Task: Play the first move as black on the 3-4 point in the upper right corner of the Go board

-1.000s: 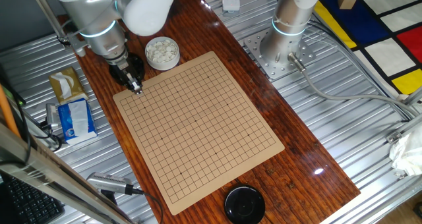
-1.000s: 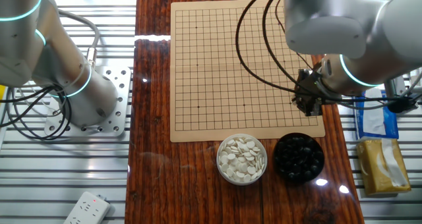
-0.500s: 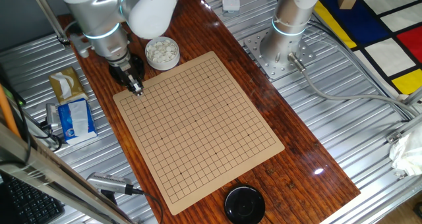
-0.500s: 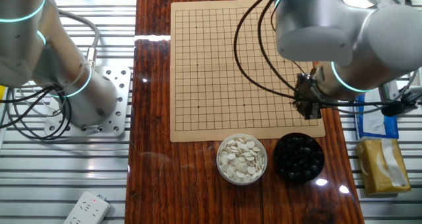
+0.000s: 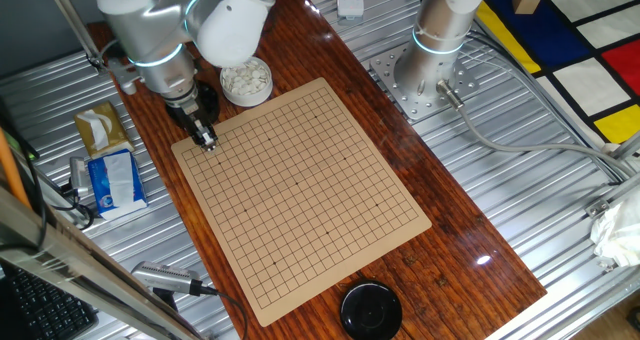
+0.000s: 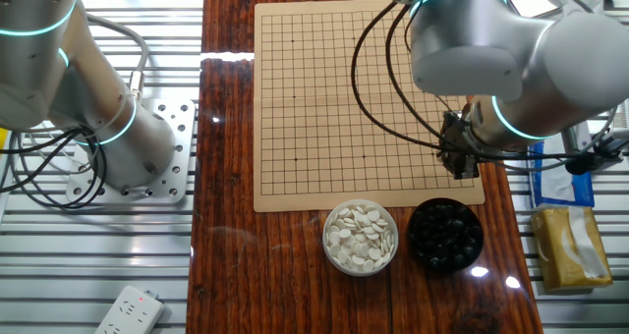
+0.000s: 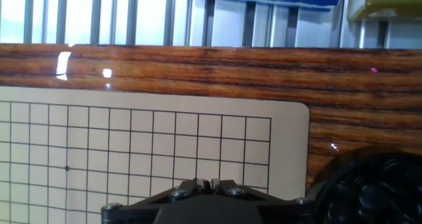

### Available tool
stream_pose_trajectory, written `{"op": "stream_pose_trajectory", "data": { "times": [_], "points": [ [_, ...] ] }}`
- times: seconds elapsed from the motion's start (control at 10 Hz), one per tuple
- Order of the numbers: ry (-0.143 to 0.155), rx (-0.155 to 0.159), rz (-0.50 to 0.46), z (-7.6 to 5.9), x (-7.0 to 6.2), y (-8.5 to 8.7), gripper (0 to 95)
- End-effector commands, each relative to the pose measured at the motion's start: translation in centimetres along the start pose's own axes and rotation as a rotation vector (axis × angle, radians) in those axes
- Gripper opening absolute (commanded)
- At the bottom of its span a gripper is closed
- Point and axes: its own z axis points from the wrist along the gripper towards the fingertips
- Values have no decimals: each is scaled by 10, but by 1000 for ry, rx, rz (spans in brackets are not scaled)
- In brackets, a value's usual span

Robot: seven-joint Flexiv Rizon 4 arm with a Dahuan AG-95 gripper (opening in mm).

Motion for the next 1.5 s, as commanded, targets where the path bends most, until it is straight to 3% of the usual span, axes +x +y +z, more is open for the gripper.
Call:
{"op": "stream_pose_trajectory", "data": {
  "times": [0.1, 0.6, 1.5],
  "points": [
    [-2, 0, -1, 2, -2, 0, 0],
    [-13, 5, -6, 12, -4, 1, 0],
    [-21, 7, -27, 19, -2, 0, 0]
  ]
}}
